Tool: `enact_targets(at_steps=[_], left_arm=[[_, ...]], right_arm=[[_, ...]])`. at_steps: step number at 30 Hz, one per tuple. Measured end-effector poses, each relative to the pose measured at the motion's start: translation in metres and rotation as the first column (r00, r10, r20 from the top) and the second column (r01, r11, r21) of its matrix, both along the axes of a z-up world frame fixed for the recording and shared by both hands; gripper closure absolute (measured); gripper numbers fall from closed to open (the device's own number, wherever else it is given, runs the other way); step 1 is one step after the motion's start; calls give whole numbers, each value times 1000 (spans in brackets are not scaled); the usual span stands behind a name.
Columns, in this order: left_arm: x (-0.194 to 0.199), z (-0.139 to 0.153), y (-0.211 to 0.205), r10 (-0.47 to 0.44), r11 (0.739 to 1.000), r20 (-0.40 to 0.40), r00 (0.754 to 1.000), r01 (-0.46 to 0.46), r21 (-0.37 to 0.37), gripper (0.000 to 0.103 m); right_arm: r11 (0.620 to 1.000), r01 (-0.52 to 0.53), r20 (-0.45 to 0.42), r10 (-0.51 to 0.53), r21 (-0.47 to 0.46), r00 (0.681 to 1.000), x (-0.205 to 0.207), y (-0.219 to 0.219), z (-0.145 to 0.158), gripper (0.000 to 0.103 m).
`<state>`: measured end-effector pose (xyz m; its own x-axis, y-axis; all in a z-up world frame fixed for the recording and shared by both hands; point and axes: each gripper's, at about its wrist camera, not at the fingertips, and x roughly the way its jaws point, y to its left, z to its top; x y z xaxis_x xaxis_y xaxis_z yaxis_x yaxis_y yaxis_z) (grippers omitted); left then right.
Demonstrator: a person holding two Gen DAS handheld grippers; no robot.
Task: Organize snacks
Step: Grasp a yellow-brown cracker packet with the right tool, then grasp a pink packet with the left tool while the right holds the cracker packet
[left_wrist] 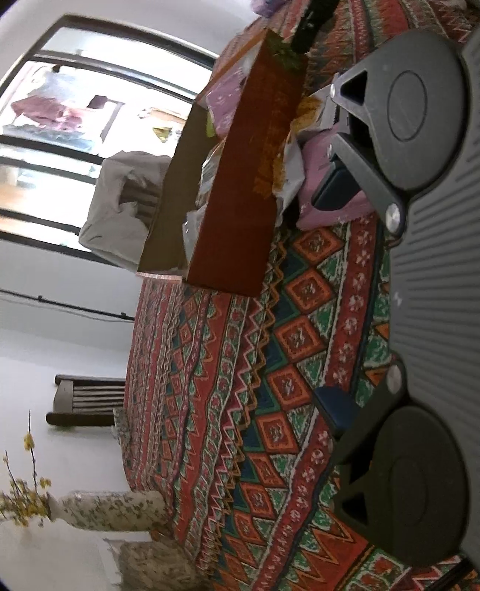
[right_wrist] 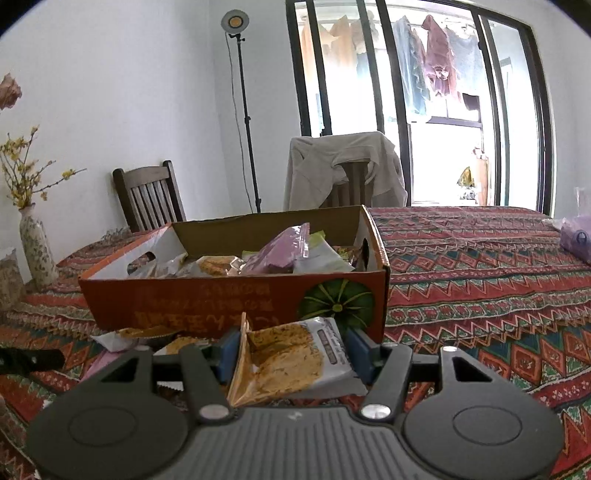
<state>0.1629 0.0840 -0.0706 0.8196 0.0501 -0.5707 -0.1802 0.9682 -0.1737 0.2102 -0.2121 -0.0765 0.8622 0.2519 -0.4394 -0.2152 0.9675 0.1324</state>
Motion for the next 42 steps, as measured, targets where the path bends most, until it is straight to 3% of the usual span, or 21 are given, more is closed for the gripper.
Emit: enact_targets(at_steps=[10, 22, 33, 42], left_arm=[[24, 11, -46, -119, 992, -65, 991, 121, 26, 0], [46, -3, -90, -186, 979, -175, 967, 198, 51, 0], [59, -8, -104, -89, 982, -209, 974, 120, 145, 0], [57, -7, -97, -65, 985, -200, 978, 95, 143, 3]], right_arm=[[999, 4, 5, -5, 46, 1000, -1, -8, 1, 43], [996, -5, -2, 5, 94, 1000, 0, -13, 0, 43], [995, -17, 3, 17, 101, 1000, 0, -13, 0, 42], [994, -23, 2, 23, 103, 1000, 0, -13, 0, 42]])
